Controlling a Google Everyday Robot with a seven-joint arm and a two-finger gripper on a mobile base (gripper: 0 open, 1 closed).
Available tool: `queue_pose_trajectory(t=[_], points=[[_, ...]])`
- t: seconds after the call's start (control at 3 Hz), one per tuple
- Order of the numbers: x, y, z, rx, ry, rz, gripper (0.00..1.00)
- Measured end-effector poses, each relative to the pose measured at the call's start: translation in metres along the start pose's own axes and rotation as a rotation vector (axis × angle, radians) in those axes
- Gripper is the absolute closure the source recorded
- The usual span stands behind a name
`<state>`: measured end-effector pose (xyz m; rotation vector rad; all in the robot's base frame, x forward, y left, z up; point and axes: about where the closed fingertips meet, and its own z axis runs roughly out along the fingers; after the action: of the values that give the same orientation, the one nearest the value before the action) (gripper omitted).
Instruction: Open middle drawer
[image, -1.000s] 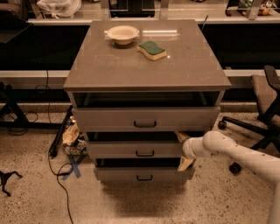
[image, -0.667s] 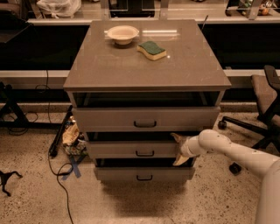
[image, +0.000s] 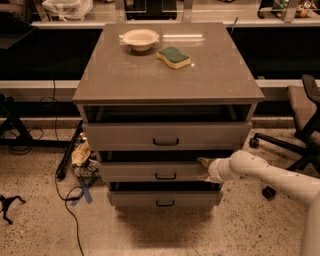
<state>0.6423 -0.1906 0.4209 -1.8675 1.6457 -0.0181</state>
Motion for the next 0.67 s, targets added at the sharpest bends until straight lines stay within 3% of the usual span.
queue_pose_trajectory(t=[0.33, 0.67], points=[[-0.0001, 0.0004, -0.0005, 0.0, 0.0, 0.001, 0.89], [0.0001, 0.0022, -0.0023, -0.001, 0.0, 0.004, 1.0]])
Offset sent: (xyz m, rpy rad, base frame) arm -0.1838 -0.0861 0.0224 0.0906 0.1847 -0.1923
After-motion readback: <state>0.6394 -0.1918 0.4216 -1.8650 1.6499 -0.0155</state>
